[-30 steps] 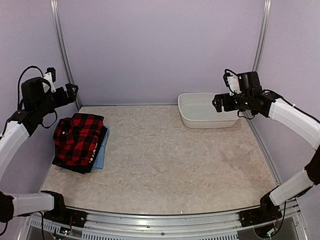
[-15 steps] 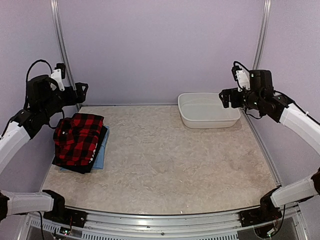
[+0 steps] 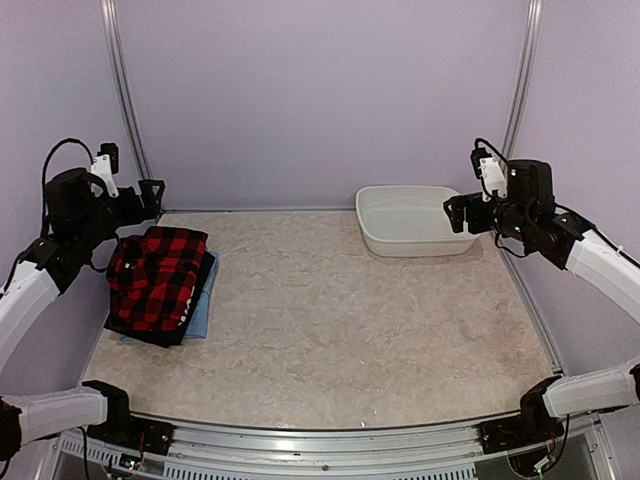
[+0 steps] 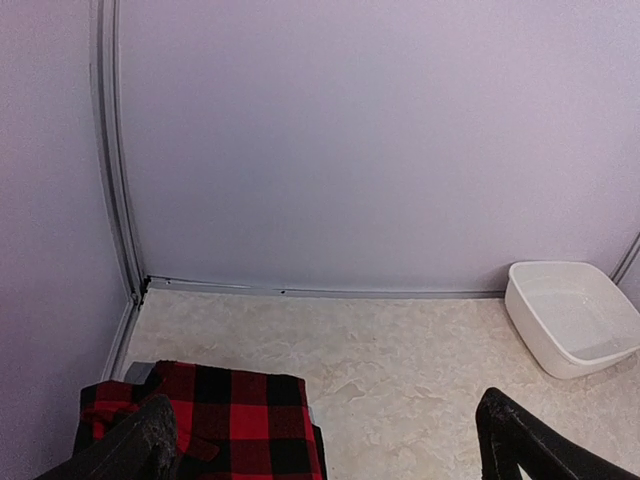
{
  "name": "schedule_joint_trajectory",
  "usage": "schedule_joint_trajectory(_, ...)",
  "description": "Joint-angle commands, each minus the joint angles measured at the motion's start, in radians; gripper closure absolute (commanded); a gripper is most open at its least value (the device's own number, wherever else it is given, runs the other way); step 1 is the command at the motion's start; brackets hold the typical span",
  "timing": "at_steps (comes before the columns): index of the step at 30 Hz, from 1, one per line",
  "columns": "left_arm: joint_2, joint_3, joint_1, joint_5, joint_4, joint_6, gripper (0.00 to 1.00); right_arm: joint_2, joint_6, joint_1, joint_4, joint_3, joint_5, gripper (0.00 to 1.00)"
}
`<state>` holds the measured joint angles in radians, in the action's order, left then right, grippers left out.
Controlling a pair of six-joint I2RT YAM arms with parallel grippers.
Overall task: Fold and stack the long sleeve shirts
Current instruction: Reset both arms
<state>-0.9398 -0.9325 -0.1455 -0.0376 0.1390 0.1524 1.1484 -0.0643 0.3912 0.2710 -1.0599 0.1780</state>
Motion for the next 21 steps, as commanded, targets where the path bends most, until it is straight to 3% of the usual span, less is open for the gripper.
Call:
schedule_joint_trajectory(1, 0.048, 0.018, -0.038, -0.02, -0.075, -0.005, 0.01, -0.036, 0.011, -0.003, -0.036, 0.011, 0.017, 0.0)
schedule_joint_trajectory(10, 0.06, 0.041, -0.111, -0.09, -0.083, -0.044, 0.01, -0.037, 0.024, -0.003, -0.023, 0.006, 0.02, 0.01)
schedule_joint_trajectory(21, 0.082, 0.051, -0.111, -0.104, -0.094, -0.043, 0.01, -0.03, 0.026, -0.003, -0.028, 0.011, 0.015, 0.0)
